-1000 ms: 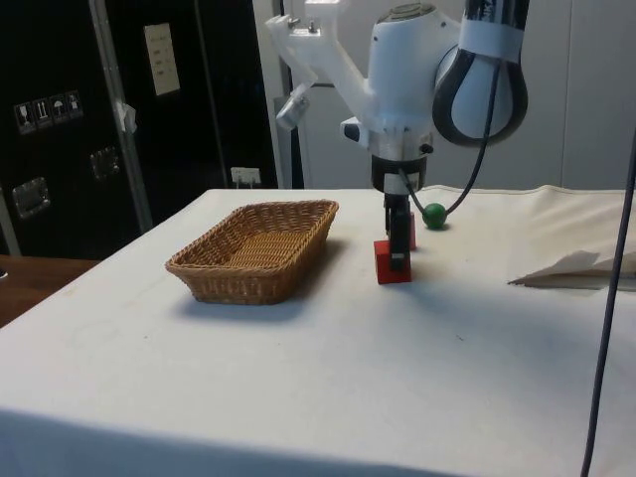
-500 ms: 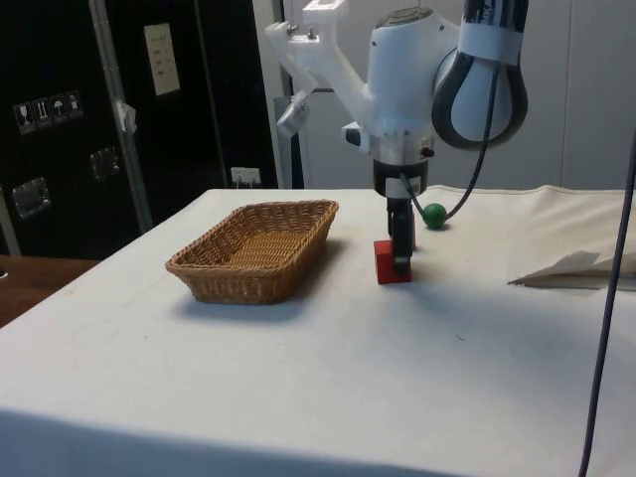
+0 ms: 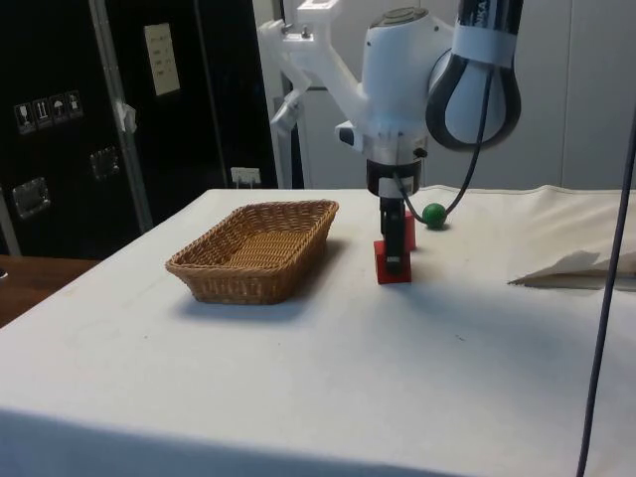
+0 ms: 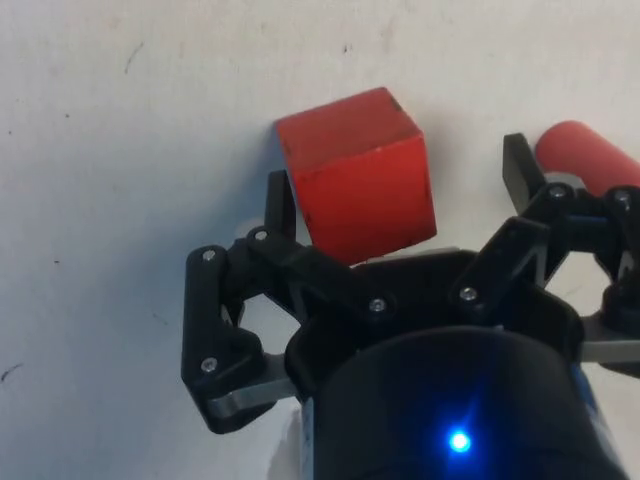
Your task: Pick up the object to the left of the cylinder and place it into the basket.
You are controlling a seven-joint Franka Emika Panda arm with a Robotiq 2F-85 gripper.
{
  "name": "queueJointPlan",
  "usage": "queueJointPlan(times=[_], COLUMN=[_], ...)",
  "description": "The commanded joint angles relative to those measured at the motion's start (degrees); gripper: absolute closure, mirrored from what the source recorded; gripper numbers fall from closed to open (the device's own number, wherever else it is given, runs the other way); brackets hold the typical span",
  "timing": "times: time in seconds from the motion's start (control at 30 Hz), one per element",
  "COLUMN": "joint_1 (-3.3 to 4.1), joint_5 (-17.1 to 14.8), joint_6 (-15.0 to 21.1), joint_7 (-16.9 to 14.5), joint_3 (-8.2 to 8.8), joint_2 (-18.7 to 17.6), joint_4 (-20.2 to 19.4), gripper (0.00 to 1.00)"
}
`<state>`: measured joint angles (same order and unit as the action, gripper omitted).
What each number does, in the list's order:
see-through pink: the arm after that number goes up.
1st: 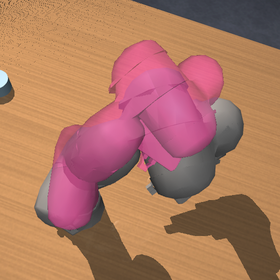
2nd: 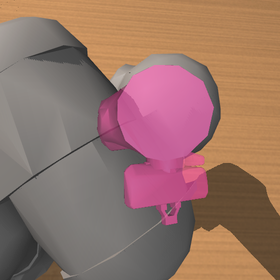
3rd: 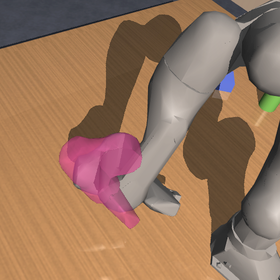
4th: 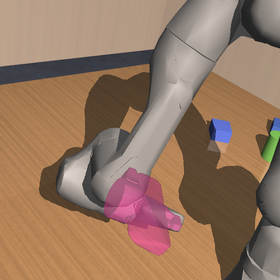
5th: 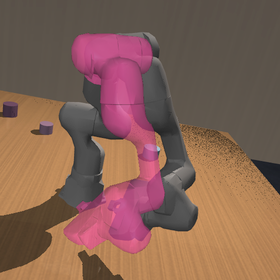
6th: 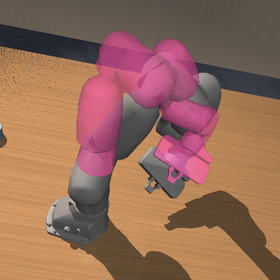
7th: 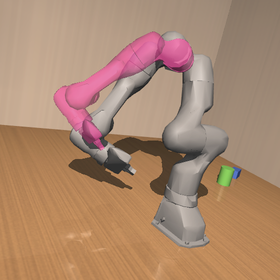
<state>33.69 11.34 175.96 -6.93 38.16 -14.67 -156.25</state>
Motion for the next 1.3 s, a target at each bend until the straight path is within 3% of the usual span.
queueJointPlan(times=[0.0, 0.07, 0.1, 0.13, 0.17, 0.2, 0.23, 0.33, 0.37, 0.47, 0.5, 0.53, 0.63, 0.8, 0.83, 1.03, 1.27], joint_1=[-0.69, -0.74, -0.8, -0.8, 0.0, -0.8, -0.8, -0.8, -0.8, -0.8, 0.0, -0.8, -0.8, 0.06, 0.0, 0.17, 0.06], joint_5=[-0.57, -0.57, -0.52, -0.52, 0.0, -0.52, -0.52, -0.52, -0.46, -0.52, 0.0, -0.52, -0.46, 0.17, 0.0, 0.4, 0.17], joint_6=[0.63, 0.69, 0.92, 0.97, 0.57, 1.09, 1.15, 1.26, 1.26, 1.26, 0.74, 1.26, 1.2, -1.32, -0.06, -5.16, -8.48], joint_7=[-0.11, 0.0, 0.06, 0.11, 0.34, 0.11, 0.17, 0.23, 0.23, 0.23, 0.46, 0.23, 0.23, 0.0, 0.29, -0.52, -1.03], joint_3=[-1.09, -1.15, -1.2, -1.2, -0.17, -1.2, -1.26, -1.26, -1.26, -1.26, -0.17, -1.26, -1.2, 0.29, -0.06, 0.69, 0.52], joint_2=[0.29, 0.06, -0.11, -0.23, -0.86, -0.29, -0.34, -0.4, -0.4, -0.4, -1.09, -0.4, -0.46, 1.09, 0.06, 3.72, 5.79], joint_4=[-0.4, -0.34, -0.34, -0.34, 0.17, -0.34, -0.34, -0.34, -0.34, -0.34, 0.17, -0.34, -0.34, 1.66, 1.55, 4.13, 6.36], gripper=[0.0, 0.03, 0.22, 0.34, 0.47, 0.47, 0.63, 0.96, 1.0, 1.0, 1.0, 1.0, 1.0, 1.0, 1.0, 1.0, 1.0])
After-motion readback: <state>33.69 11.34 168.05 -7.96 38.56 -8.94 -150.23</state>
